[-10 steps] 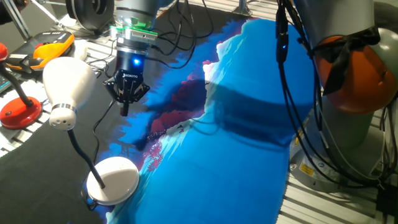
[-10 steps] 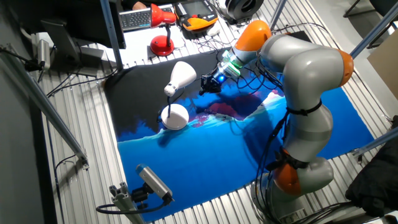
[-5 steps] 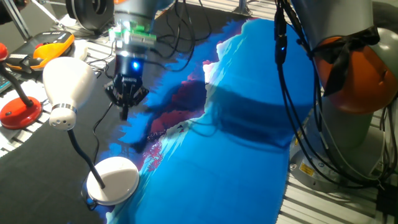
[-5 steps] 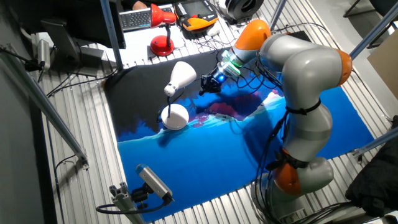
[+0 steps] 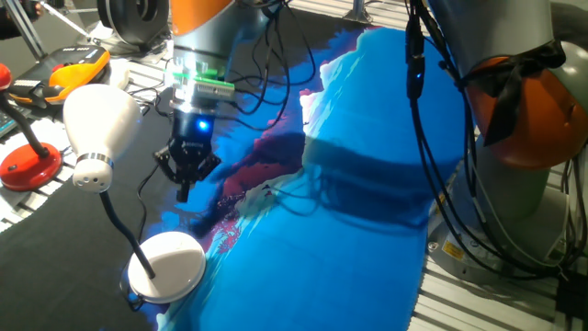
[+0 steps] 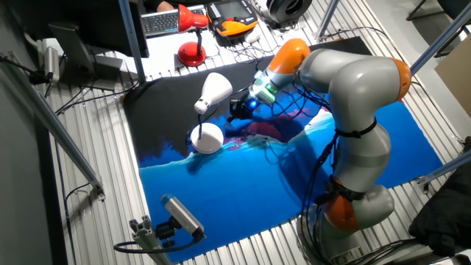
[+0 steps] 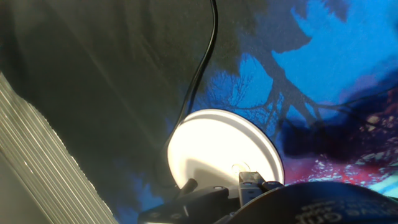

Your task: Turn off the desk lamp by pressing the button

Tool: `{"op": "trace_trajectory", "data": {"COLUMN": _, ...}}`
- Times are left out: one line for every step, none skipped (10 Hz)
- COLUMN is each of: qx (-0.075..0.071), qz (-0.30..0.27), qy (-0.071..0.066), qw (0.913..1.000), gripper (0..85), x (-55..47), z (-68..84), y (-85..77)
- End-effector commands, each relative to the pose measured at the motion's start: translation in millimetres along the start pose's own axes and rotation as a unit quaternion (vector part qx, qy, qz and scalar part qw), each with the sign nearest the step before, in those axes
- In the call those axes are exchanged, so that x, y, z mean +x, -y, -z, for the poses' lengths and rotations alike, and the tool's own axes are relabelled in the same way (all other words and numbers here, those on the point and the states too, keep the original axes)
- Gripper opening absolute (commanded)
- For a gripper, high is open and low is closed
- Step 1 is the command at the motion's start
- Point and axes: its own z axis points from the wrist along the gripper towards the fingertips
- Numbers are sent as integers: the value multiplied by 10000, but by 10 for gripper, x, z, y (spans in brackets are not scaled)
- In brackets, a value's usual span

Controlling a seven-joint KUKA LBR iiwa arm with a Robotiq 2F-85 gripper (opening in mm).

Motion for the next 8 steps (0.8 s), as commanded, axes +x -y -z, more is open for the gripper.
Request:
{"op": "trace_trajectory", "data": {"qx": -3, "qz": -6, "qy": 3, "qw": 10000, "gripper": 0, "x": 10, "z": -27, "y": 5}}
{"op": "trace_trajectory", "data": {"qx": -3, "qz": -3, "qy": 7, "qw": 10000, "gripper": 0, "x": 16, "z": -40, "y": 7}}
{"op": "trace_trajectory", "data": {"qx": -6, "qz": -14, "qy": 4, "qw": 10000, "gripper": 0, "x": 12, "z": -37, "y": 6}}
{"op": "trace_trajectory", "data": {"qx": 2, "qz": -19, "qy": -4, "qw": 10000, "gripper": 0, "x": 12, "z": -37, "y": 6}}
{"op": "trace_trajectory", "data": {"qx": 9, "qz": -46, "qy": -45, "qw": 10000, "gripper": 0, "x": 12, "z": -37, "y": 6}}
{"op": "trace_trajectory", "data": {"qx": 10, "qz": -55, "qy": -98, "qw": 9999, "gripper": 0, "x": 12, "z": -37, "y": 6}}
{"op": "trace_trajectory", "data": {"qx": 17, "qz": -28, "qy": -121, "qw": 9999, "gripper": 0, "x": 12, "z": -37, "y": 6}}
{"op": "trace_trajectory", "data": {"qx": 10, "qz": -10, "qy": -133, "qw": 9999, "gripper": 0, "x": 12, "z": -37, "y": 6}}
